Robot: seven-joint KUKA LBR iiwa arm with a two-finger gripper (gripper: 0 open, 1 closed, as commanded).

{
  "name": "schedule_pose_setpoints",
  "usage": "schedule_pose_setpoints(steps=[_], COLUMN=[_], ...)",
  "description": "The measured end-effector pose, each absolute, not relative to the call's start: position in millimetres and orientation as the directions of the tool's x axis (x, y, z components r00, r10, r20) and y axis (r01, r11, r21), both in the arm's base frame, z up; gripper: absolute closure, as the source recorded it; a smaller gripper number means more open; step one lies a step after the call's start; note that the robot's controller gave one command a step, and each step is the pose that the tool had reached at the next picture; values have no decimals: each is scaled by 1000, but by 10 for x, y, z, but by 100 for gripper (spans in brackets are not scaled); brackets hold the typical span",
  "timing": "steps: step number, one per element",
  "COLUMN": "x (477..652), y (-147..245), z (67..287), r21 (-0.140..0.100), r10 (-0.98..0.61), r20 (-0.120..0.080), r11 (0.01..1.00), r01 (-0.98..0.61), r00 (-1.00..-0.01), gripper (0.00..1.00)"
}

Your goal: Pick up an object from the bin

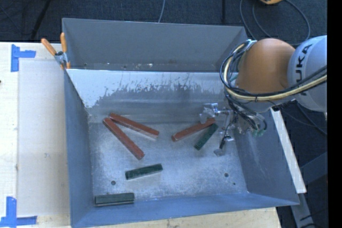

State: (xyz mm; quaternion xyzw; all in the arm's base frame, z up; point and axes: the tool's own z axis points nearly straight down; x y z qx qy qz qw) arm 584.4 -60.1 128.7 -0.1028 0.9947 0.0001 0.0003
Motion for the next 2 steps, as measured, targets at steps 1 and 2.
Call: schedule_pose_setpoints(steps=[1,2], x=[6195,6260], y=[-454,-318], z=[733,699], r21=[-1,0], r10=[-277,-292], r20=[-5,-2], r11=[961,956], r01=[-277,-292], r00=[-961,-956], gripper=[0,100])
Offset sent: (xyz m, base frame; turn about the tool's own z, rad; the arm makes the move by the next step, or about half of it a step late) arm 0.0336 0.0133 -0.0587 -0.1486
